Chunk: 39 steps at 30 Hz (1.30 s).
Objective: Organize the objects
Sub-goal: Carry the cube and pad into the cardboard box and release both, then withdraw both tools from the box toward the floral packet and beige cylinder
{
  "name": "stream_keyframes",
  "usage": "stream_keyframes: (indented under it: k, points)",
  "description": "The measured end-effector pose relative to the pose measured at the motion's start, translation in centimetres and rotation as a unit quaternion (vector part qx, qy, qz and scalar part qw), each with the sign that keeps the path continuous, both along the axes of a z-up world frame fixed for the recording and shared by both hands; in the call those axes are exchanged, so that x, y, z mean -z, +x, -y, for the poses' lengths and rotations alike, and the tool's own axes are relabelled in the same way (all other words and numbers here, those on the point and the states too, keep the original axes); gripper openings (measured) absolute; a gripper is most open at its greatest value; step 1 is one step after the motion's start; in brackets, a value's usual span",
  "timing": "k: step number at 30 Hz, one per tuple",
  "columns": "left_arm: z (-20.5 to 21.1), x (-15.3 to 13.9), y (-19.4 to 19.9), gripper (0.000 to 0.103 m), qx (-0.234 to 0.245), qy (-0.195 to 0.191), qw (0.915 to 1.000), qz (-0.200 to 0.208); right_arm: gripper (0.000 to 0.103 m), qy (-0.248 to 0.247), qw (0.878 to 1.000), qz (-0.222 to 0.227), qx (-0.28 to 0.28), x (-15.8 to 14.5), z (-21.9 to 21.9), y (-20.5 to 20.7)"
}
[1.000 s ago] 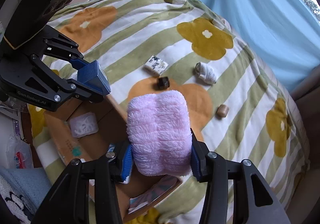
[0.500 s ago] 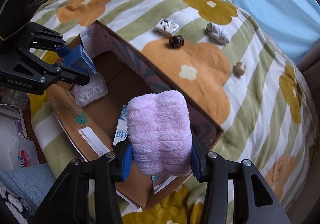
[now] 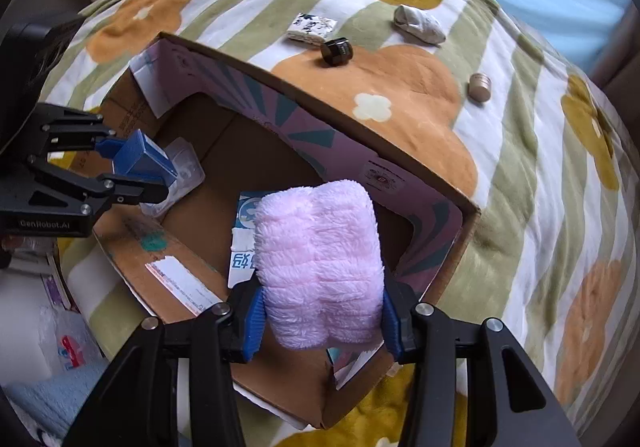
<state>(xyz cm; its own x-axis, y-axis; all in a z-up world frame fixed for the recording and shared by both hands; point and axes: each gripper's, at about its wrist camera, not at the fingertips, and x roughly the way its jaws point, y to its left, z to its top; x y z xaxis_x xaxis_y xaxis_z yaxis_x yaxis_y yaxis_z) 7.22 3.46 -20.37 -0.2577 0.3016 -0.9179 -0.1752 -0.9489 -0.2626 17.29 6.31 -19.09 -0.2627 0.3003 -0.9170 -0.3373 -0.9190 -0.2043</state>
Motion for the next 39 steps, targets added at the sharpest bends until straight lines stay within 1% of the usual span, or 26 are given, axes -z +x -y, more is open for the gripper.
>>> stream_keyframes:
  k: [4, 5, 6, 7, 11, 12, 13, 14, 15, 16, 17, 18, 20, 24, 27, 33, 35, 39]
  points:
    - [-0.1, -0.1, -0.4, 0.035, 0.003, -0.006, 1.0, -0.005, 0.044, -0.013, 0.999, -0.013, 0.045, 0.0, -0.7, 0.1]
    - [-0.2, -0.1, -0.5, 0.035, 0.005, -0.008, 0.9999, -0.006, 0.044, -0.022, 0.996, -0.013, 0.091, -0.1, -0.9, 0.1]
    - [-0.2, -0.2, -0.6, 0.035, 0.006, -0.009, 0.9999, -0.007, 0.044, -0.026, 0.994, -0.019, 0.103, -0.1, -1.1, 0.1]
    - [-0.3, -0.3, -0.7, 0.035, 0.008, -0.009, 0.9999, -0.008, 0.044, -0.042, 0.965, -0.007, 0.257, -0.1, -1.3, 0.1]
    - [-0.4, -0.5, -1.2, 0.036, 0.004, -0.004, 1.0, -0.007, 0.044, -0.035, 0.957, -0.01, 0.286, -0.1, -1.7, 0.1]
    - [-0.5, -0.6, -1.2, 0.042, 0.004, -0.006, 0.9999, -0.008, 0.044, -0.039, 0.956, -0.01, 0.291, -0.1, -1.9, 0.1]
    - [-0.6, -0.7, -1.2, 0.062, 0.005, -0.009, 0.9999, -0.012, 0.046, -0.043, 0.954, -0.015, 0.296, -0.1, -2.0, 0.1]
    - [-0.8, -0.9, -1.2, 0.08, 0.011, -0.011, 0.9997, -0.017, 0.049, -0.046, 0.951, -0.025, 0.304, -0.2, -2.0, 0.3]
    - [-0.9, -1.1, -1.2, 0.102, 0.014, -0.013, 0.9996, -0.021, 0.058, -0.05, 0.95, -0.029, 0.308, -0.3, -2.2, 0.3]
    - [-1.0, -1.4, -1.2, 0.103, 0.016, -0.01, 0.9995, -0.025, 0.068, -0.053, 0.947, -0.033, 0.314, -0.4, -2.2, 0.4]
    - [-1.1, -1.6, -1.2, 0.103, 0.019, -0.008, 0.9994, -0.027, 0.073, -0.052, 0.945, -0.036, 0.32, -0.6, -2.3, 0.5]
    - [-1.2, -1.7, -1.2, 0.103, 0.02, -0.009, 0.9994, -0.026, 0.076, -0.051, 0.943, -0.037, 0.327, -0.7, -2.3, 0.6]
    - [-1.1, -2.0, -1.2, 0.103, 0.017, -0.009, 0.9995, -0.025, 0.076, -0.052, 0.939, -0.041, 0.338, -0.9, -2.3, 0.8]
    - [-0.5, -2.6, -1.2, 0.103, -0.001, 0.004, 0.9998, -0.018, 0.077, -0.075, 0.93, -0.048, 0.358, -1.2, -2.2, 1.4]
    - [-0.1, -3.2, -1.1, 0.103, -0.009, 0.008, 0.9997, -0.023, 0.077, -0.08, 0.926, -0.051, 0.364, -1.3, -2.1, 1.6]
    - [0.8, -3.8, -1.3, 0.103, -0.016, 0.02, 0.9994, -0.024, 0.078, -0.076, 0.925, -0.051, 0.369, -1.6, -2.2, 1.6]
    - [1.1, -3.9, -1.5, 0.103, -0.019, 0.027, 0.9992, -0.022, 0.077, -0.074, 0.926, -0.052, 0.365, -1.8, -2.3, 1.6]
    - [1.7, -4.1, -1.9, 0.103, -0.025, 0.027, 0.9991, -0.022, 0.078, -0.065, 0.93, -0.045, 0.36, -2.1, -2.5, 1.1]
